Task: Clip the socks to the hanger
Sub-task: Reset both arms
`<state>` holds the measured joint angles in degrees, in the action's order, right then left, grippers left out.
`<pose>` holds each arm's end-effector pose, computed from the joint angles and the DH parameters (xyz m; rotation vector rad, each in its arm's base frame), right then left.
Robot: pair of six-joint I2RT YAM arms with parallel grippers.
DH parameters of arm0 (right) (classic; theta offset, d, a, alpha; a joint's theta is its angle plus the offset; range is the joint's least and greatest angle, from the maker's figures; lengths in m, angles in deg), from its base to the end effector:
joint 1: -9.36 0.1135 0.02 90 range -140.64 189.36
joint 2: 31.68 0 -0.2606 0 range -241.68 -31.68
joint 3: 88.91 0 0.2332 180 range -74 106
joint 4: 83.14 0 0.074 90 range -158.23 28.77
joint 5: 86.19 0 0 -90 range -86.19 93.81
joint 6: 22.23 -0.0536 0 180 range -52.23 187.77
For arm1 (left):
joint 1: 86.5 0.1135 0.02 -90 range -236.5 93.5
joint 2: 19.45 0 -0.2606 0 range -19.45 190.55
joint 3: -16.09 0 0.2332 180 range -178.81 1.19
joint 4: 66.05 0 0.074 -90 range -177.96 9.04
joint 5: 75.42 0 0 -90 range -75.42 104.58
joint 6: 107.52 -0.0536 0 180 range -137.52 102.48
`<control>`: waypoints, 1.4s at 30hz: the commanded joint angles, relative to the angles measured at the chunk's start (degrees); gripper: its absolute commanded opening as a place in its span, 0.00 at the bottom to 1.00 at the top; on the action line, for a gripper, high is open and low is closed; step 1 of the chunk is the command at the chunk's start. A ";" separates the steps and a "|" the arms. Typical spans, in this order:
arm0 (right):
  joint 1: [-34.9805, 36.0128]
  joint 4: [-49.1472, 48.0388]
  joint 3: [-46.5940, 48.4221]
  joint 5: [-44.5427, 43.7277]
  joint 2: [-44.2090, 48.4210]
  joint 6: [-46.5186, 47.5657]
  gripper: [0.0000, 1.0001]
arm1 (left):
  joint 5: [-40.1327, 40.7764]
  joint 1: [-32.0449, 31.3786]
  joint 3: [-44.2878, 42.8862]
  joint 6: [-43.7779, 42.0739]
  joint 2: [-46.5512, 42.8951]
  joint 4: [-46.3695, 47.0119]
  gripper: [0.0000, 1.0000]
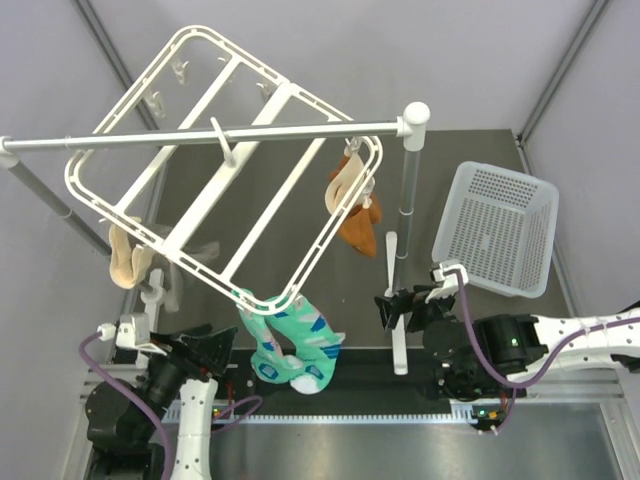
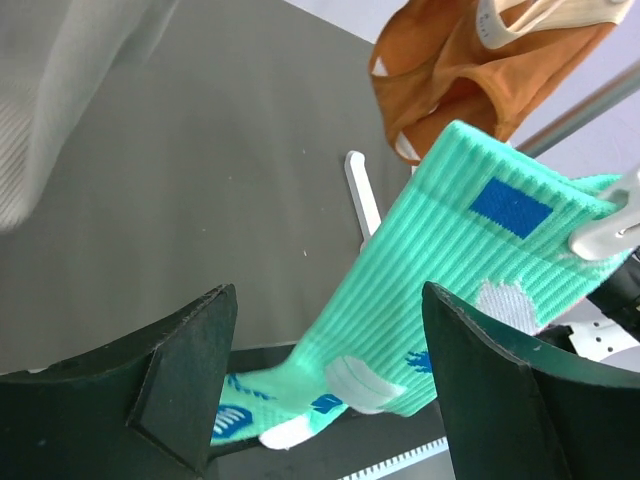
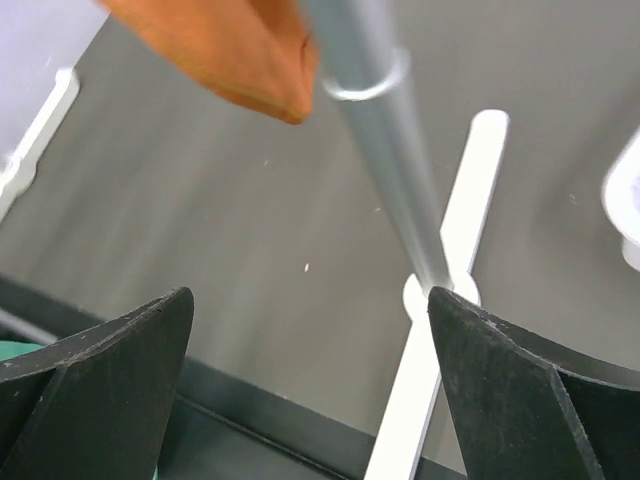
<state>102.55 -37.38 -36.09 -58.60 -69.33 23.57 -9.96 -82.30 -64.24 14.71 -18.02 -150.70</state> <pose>0.0405 0.1263 0.2834 -0.1744 1.8342 0.5423 -0.0717 -0.0276 0.3365 -0.2115 1.7008 -0.7232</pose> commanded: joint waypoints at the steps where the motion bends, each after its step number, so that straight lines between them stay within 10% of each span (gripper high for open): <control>1: -0.46 4.90 -0.38 -7.98 1.09 -10.89 1.00 | 0.45 -0.08 1.44 2.32 -0.55 4.08 0.79; 10: -0.38 5.11 -12.93 -4.30 12.38 -21.62 1.00 | -5.08 0.01 5.31 1.35 -0.64 4.08 0.79; 17: -0.55 -22.04 -36.22 -2.81 43.58 -4.52 1.00 | -13.86 0.45 8.74 2.05 -0.55 11.62 0.78; 22: -0.46 -33.99 -38.97 -2.28 30.99 -3.09 1.00 | -19.49 1.07 12.51 6.87 -0.55 22.96 0.78; 32: -0.46 -39.48 -41.78 -0.52 31.90 0.70 1.00 | -27.06 0.98 27.01 35.83 -0.55 64.33 0.78; 37: -0.55 -34.54 -44.32 0.01 44.75 2.80 1.00 | -20.25 1.15 47.72 68.48 -0.55 116.57 0.79; 42: -0.46 -38.66 -43.27 0.36 35.55 2.81 1.00 | -15.71 1.07 60.58 77.63 -0.55 136.17 0.78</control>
<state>102.55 -73.08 -71.76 -58.85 -32.35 24.92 -29.34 -81.60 -5.93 78.71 -18.41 -40.84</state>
